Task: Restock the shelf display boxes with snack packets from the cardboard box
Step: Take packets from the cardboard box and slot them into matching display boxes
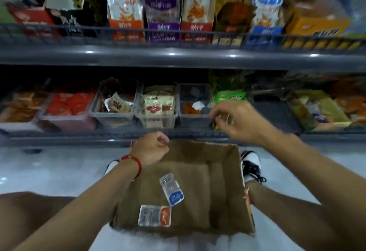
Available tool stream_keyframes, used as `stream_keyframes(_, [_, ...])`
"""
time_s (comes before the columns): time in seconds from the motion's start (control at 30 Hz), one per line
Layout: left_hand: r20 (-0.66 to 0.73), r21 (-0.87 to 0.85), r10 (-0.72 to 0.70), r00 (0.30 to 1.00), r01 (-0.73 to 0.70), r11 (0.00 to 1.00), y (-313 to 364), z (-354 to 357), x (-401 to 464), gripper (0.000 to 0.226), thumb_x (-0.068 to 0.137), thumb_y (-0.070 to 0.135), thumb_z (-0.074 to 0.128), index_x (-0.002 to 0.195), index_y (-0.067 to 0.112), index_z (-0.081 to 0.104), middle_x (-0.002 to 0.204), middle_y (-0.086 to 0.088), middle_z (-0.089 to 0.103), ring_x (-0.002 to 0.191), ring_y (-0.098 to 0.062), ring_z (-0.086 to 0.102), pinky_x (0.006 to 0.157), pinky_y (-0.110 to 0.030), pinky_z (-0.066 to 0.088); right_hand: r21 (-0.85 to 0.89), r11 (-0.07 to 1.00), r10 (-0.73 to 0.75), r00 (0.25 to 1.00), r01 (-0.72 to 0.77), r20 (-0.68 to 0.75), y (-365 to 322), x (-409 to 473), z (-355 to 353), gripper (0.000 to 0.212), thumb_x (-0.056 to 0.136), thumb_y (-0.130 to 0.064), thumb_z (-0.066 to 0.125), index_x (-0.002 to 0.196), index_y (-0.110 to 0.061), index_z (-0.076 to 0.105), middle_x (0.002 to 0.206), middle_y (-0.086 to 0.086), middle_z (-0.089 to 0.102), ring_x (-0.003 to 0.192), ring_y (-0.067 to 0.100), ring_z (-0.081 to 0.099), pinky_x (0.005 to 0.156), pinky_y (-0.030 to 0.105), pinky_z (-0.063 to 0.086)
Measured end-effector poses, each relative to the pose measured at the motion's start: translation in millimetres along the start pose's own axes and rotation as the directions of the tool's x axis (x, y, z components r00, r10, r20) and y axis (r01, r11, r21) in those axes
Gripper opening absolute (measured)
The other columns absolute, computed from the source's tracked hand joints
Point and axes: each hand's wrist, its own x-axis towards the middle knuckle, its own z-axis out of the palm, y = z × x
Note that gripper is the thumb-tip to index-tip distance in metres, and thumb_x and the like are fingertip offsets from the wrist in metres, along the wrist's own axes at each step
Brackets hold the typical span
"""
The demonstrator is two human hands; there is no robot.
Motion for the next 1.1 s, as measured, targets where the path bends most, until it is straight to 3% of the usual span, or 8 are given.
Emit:
stream_keyframes(0.1, [0.075, 0.04, -0.137, 0.988, 0.134, 0.99, -57, 28, 0, 0.019, 0.095, 0.009, 0.06, 0.088, 0.021, 0.073, 0.096, 0.0, 0.073, 0.097, -0.018, 0.064, 0.088, -0.026, 0.052, 0.015, 0.996, 0.076, 0.941, -0.086, 0.331, 8, -21, 99, 0.022, 0.092, -0.019, 0.06, 0.112, -0.024, 0.068, 0.109, -0.004, 0.07, 0.097, 0.015, 0.065, 0.083, 0.029, 0.05])
stream_keyframes(0.17, [0.153, 0.145, -0.142, 0.978, 0.119, 0.982, -87, 44, -7, 0.051, 0.104, 0.006, 0.042, 0.068, 0.017, 0.076, 0.079, 0.003, 0.073, 0.091, -0.02, 0.056, 0.083, -0.024, 0.051, -0.005, 0.989, 0.13, 0.847, -0.149, 0.515, 10, -34, 161, 0.024, 0.094, -0.03, 0.058, 0.118, -0.032, 0.061, 0.115, -0.002, 0.068, 0.105, 0.02, 0.064, 0.086, 0.035, 0.052])
stream_keyframes(0.3, [0.189, 0.39, -0.299, 0.935, 0.208, 0.897, -122, 72, -25, 0.026, 0.101, 0.025, 0.05, 0.119, 0.016, 0.067, 0.122, -0.002, 0.067, 0.111, -0.023, 0.064, 0.094, -0.029, 0.049, 0.023, 0.966, 0.162, 0.672, -0.257, 0.723, -5, -56, 262, 0.024, 0.093, -0.026, 0.06, 0.116, -0.028, 0.063, 0.124, 0.005, 0.065, 0.109, 0.026, 0.062, 0.091, 0.036, 0.05])
stream_keyframes(0.5, [0.229, 0.574, -0.322, 0.919, 0.139, 0.807, -173, 101, -39, 0.036, 0.102, 0.025, 0.047, 0.134, 0.012, 0.057, 0.135, -0.012, 0.059, 0.12, -0.031, 0.058, 0.096, -0.036, 0.047, 0.053, 0.941, 0.127, 0.494, -0.335, 0.86, -40, -69, 353, 0.044, 0.093, -0.024, 0.062, 0.136, -0.022, 0.056, 0.136, 0.011, 0.059, 0.121, 0.033, 0.06, 0.098, 0.041, 0.052])
stream_keyframes(0.67, [0.07, 0.411, -0.296, 0.952, 0.243, 0.879, -181, 100, -44, 0.023, 0.095, 0.023, 0.055, 0.111, 0.008, 0.062, 0.101, -0.014, 0.072, 0.095, -0.032, 0.068, 0.08, -0.037, 0.053, -0.013, 0.948, 0.191, 0.54, -0.317, 0.82, -57, -71, 386, 0.063, 0.09, -0.018, 0.069, 0.146, -0.018, 0.041, 0.148, 0.013, 0.043, 0.136, 0.038, 0.044, 0.108, 0.048, 0.042])
stream_keyframes(0.87, [0.118, 0.436, -0.283, 0.952, 0.206, 0.876, -183, 106, -48, 0.037, 0.098, 0.019, 0.054, 0.134, 0.01, 0.053, 0.117, -0.014, 0.069, 0.109, -0.032, 0.065, 0.095, -0.04, 0.052, -0.019, 0.923, 0.212, 0.464, -0.385, 0.86, -60, -67, 385, 0.046, 0.096, -0.009, 0.059, 0.141, -0.016, 0.052, 0.144, 0.015, 0.052, 0.132, 0.035, 0.052, 0.106, 0.043, 0.043])
stream_keyframes(1.0, [0.175, 0.53, -0.206, 0.963, 0.084, 0.844, -172, 104, -48, 0.043, 0.097, 0.031, 0.053, 0.138, 0.018, 0.05, 0.13, -0.005, 0.063, 0.121, -0.028, 0.06, 0.105, -0.034, 0.042, 0.073, 0.838, 0.222, 0.462, -0.54, 0.859, -56, -60, 358, 0.025, 0.097, -0.02, 0.058, 0.12, -0.013, 0.065, 0.119, 0.016, 0.067, 0.107, 0.033, 0.065, 0.082, 0.033, 0.051])
stream_keyframes(1.1, [0.112, 0.562, -0.094, 0.989, 0.015, 0.827, -167, 101, -48, 0.063, 0.085, 0.034, 0.058, 0.146, 0.031, 0.043, 0.146, 0.001, 0.05, 0.135, -0.027, 0.045, 0.112, -0.038, 0.038, 0.258, 0.589, 0.279, 0.492, -0.766, 0.825, -46, -53, 323, 0.012, 0.097, -0.014, 0.059, 0.102, -0.008, 0.069, 0.085, 0.013, 0.064, 0.066, 0.023, 0.062, 0.057, 0.035, 0.053])
